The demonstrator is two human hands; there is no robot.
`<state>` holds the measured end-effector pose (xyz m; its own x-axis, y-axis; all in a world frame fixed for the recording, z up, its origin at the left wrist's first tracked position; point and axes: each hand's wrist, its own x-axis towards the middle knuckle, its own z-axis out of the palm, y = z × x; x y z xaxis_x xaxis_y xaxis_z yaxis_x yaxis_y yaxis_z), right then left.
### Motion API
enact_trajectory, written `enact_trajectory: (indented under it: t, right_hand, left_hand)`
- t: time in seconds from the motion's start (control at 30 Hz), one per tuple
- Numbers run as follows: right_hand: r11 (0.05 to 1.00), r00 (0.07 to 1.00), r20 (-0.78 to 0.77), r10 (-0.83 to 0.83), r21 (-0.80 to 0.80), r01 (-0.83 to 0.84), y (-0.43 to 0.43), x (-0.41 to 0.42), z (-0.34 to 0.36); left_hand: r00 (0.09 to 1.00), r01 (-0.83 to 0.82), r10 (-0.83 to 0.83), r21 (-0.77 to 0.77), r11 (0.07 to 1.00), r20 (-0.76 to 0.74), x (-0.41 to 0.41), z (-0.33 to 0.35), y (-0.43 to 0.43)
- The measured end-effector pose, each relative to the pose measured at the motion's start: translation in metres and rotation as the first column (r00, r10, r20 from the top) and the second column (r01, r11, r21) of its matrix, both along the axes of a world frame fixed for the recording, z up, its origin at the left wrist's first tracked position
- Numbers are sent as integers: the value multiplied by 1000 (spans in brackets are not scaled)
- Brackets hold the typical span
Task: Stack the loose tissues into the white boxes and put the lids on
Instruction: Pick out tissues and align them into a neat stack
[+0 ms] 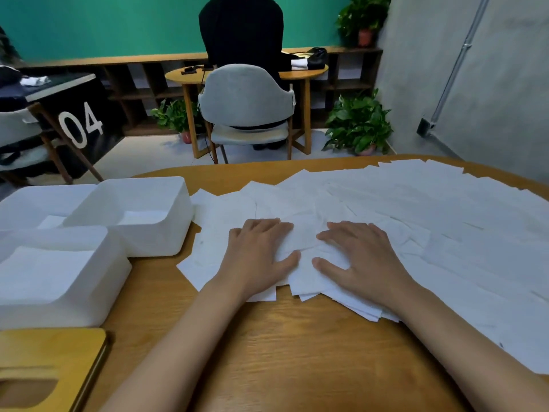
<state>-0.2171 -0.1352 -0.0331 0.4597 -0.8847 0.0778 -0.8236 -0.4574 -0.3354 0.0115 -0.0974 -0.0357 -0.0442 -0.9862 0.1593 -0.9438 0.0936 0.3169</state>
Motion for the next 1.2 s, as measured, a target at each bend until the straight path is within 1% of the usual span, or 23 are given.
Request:
enact_trajectory:
  t: [0.17, 0.27, 0.33, 0.4, 0.47, 0.57, 0.6, 0.67, 0.73, 0.77, 0.8, 0.83, 0.9, 1.0, 1.03, 1.07, 1.1, 1.13, 1.17, 1.2]
  right_hand:
    - [997, 999, 5, -41, -61, 41, 6, 10, 1]
    - [986, 995, 12, -103, -130, 104, 5, 20, -1]
    - [972, 990, 105, -96, -204, 116, 4, 27, -7]
    - [965, 968, 251, -9, -251, 75, 3, 31, -11]
    - [970, 916, 392, 87, -242, 11, 3, 33, -10]
    - [978, 808, 565, 168, -198, -65, 6, 32, -4]
    - [984, 770, 618, 157, -167, -67, 7, 31, -2]
    - [997, 680, 729, 70, -40, -60, 8, 29, 4]
    - [993, 552, 833, -31, 90, -79, 10, 27, 10]
    - [985, 493, 867, -75, 140, -97, 11, 27, 13]
    - [976, 454, 884, -109, 181, -119, 13, 26, 16]
    - [966, 437, 890, -131, 213, -145, 16, 26, 18]
    - [947, 432, 892, -133, 243, -211, 19, 26, 20]
    - [939, 410, 910, -68, 197, -282, 19, 26, 18]
    - [948, 444, 896, -26, 163, -272, 17, 26, 17]
    - [959, 503, 864, 11, 133, -249, 15, 25, 14]
    - [967, 557, 830, 28, 118, -225, 13, 25, 12]
    - [972, 592, 806, 20, 123, -199, 12, 25, 10]
    - [975, 601, 799, -12, 143, -170, 11, 25, 8]
    - [977, 596, 802, -49, 163, -138, 9, 25, 7]
  left_hand:
    - [998, -24, 17, -109, 994, -61, 4, -6, 15]
    - [986, -60, 33, -162, 985, -166, 3, -8, 17]
    - [959, -70, 4, -224, 972, -282, 3, -10, 16]
    - [922, -59, -41, -245, 968, -385, 7, -11, 14]
    - [906, -3, -109, -263, 965, -410, 14, -9, 14]
    - [894, 122, -236, -302, 946, -380, 19, 1, 20]
    - [880, 130, -247, -294, 947, -405, 19, 5, 22]
    - [825, 93, -216, -250, 964, -523, 19, 14, 24]
    - [746, 52, -161, -185, 981, -646, 21, 17, 24]
    - [705, 20, -136, -172, 985, -696, 22, 17, 22]
    - [660, -19, -111, -165, 986, -743, 22, 17, 21]
    - [616, -54, -92, -158, 986, -782, 21, 17, 21]
    - [568, -92, -68, -145, 985, -820, 18, 17, 20]
    - [560, -131, -34, -128, 983, -828, 13, 14, 19]
    - [550, -137, -27, -122, 983, -835, 12, 13, 19]
    - [541, -135, -25, -116, 984, -840, 11, 13, 19]
    - [540, -127, -28, -114, 985, -841, 10, 12, 19]
    - [547, -117, -35, -118, 986, -837, 8, 11, 19]
    - [571, -114, -43, -131, 985, -820, 7, 10, 19]
    - [626, -120, -44, -151, 981, -779, 7, 8, 19]
